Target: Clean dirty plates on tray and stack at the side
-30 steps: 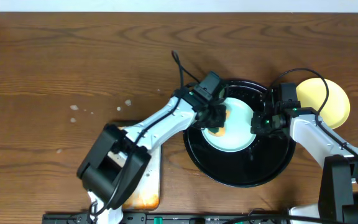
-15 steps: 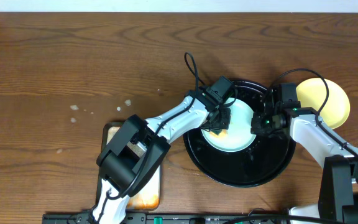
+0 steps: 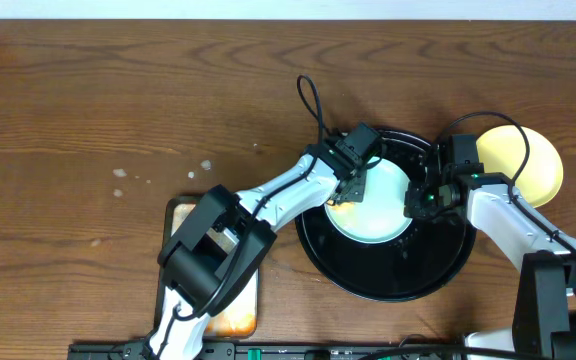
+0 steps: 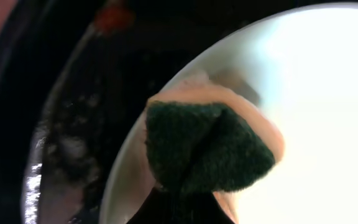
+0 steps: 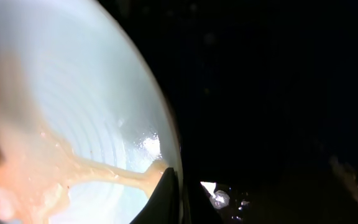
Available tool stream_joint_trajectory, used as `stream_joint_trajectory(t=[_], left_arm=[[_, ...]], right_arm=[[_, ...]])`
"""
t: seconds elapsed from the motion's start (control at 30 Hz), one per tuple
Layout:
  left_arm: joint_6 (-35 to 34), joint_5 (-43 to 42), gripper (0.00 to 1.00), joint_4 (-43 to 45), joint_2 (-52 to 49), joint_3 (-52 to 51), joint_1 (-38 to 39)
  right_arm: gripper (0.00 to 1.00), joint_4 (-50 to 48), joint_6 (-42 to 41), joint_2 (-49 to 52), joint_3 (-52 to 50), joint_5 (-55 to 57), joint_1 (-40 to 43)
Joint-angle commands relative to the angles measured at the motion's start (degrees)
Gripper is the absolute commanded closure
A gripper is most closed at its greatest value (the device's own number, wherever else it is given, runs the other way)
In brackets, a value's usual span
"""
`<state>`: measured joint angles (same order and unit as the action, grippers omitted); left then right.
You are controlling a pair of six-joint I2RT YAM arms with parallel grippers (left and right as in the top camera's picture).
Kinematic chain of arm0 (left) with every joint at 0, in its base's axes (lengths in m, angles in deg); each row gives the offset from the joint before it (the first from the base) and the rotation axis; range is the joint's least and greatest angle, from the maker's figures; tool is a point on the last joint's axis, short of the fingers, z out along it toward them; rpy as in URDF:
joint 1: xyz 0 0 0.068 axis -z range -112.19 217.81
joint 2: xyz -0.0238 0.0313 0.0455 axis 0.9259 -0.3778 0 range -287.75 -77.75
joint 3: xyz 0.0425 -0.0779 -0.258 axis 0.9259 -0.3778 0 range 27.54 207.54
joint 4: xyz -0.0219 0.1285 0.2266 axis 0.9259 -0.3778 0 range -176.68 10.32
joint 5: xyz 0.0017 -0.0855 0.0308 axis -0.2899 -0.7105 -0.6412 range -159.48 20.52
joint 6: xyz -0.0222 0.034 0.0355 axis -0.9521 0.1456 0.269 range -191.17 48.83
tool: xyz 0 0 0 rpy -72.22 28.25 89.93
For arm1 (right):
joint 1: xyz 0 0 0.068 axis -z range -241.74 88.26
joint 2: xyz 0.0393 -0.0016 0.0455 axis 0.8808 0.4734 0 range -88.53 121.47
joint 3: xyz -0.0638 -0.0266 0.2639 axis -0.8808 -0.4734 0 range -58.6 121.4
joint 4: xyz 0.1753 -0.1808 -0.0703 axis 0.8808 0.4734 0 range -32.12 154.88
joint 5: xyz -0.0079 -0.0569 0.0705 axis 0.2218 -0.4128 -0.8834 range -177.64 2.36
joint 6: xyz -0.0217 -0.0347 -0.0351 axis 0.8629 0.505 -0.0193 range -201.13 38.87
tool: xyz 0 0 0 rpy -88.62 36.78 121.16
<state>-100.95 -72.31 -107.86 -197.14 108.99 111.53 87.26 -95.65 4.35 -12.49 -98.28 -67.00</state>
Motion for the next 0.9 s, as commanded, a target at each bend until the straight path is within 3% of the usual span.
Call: stream_joint_trajectory(t=[0.0, 0.13, 0.3, 0.43, 0.87], left_arm=[[0.59, -4.5, 0.93, 1.68, -3.21, -0.98, 1.25], [1.62, -2.82, 0.93, 0.04, -3.21, -0.98, 1.73], [1.64, 6.23, 0.93, -6.64, -3.15, 0.66, 1.09], [1.86, 6.95, 0.93, -12.31, -1.14, 4.92, 0.44], [1.57, 6.34, 0.92, -29.86, 22.47, 7.8, -7.19]], right_arm=[[0.99, 0.44, -0.07, 0.13, -0.85, 1.4, -0.09], [0.99, 0.42, -0.07, 0.13, -0.85, 1.42, -0.09], [0.99, 0.42, -0.07, 0.13, -0.85, 1.42, -0.09], [0.99, 0.42, -0.07, 0.13, -0.83, 2.54, -0.07], [0.99, 1.81, 2.19, -1.97, 1.03, 3.43, -0.11]])
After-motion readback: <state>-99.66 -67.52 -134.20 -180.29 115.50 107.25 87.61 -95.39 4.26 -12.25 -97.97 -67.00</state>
